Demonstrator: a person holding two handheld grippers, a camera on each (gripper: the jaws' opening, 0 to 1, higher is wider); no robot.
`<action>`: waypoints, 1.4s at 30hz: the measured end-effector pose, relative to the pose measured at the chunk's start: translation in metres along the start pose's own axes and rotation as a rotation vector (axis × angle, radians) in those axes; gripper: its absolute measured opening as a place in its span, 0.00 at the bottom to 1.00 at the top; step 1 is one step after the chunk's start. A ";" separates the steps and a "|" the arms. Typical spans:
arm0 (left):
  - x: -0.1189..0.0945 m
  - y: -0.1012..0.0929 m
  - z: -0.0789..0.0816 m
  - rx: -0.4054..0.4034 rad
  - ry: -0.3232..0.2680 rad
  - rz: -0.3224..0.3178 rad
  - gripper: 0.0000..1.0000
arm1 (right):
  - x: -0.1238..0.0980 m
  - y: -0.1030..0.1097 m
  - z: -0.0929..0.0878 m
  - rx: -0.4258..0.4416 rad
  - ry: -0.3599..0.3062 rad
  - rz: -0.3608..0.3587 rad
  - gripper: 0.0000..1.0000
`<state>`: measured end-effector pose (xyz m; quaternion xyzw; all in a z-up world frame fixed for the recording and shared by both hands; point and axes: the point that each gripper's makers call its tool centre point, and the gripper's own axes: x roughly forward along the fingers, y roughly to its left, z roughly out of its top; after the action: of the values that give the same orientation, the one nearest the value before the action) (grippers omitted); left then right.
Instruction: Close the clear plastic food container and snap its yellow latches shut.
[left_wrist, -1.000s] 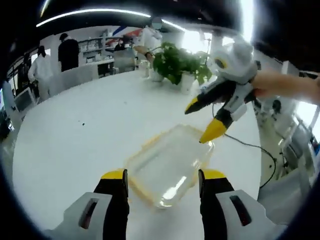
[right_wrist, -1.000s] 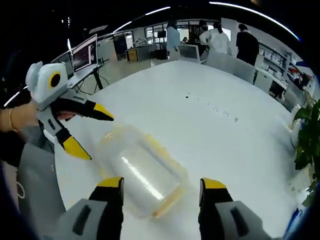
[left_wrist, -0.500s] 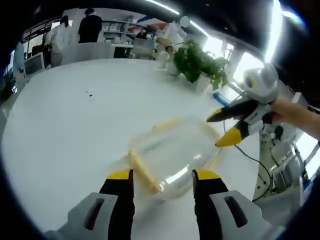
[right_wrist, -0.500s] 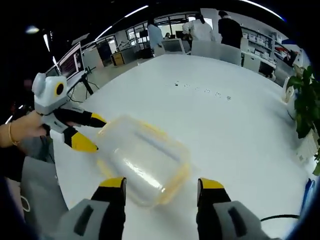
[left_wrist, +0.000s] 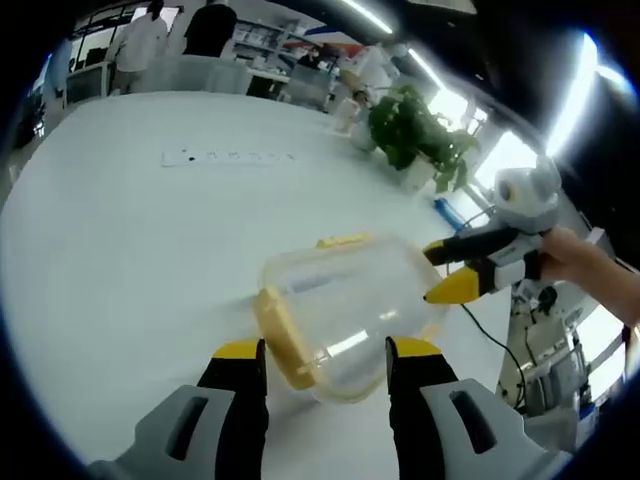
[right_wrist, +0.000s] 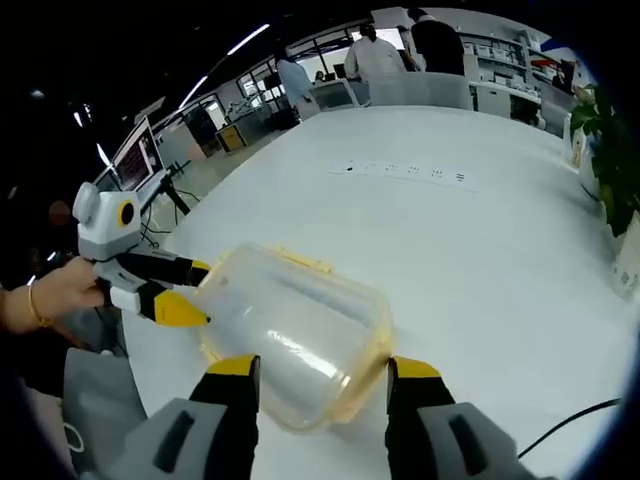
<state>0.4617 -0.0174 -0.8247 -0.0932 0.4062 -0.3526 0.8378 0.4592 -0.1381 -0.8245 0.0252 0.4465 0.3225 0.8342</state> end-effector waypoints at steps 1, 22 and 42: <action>0.000 0.000 0.000 -0.006 0.002 0.000 0.44 | 0.000 0.000 0.000 0.004 0.003 -0.003 0.49; 0.004 -0.001 0.000 -0.008 0.070 -0.037 0.43 | 0.008 -0.001 0.001 0.141 0.041 -0.021 0.47; 0.007 -0.003 0.005 -0.065 0.086 -0.058 0.38 | 0.013 0.003 0.005 0.210 0.010 -0.037 0.46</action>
<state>0.4670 -0.0247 -0.8246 -0.1168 0.4501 -0.3671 0.8056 0.4664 -0.1271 -0.8307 0.1026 0.4824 0.2587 0.8305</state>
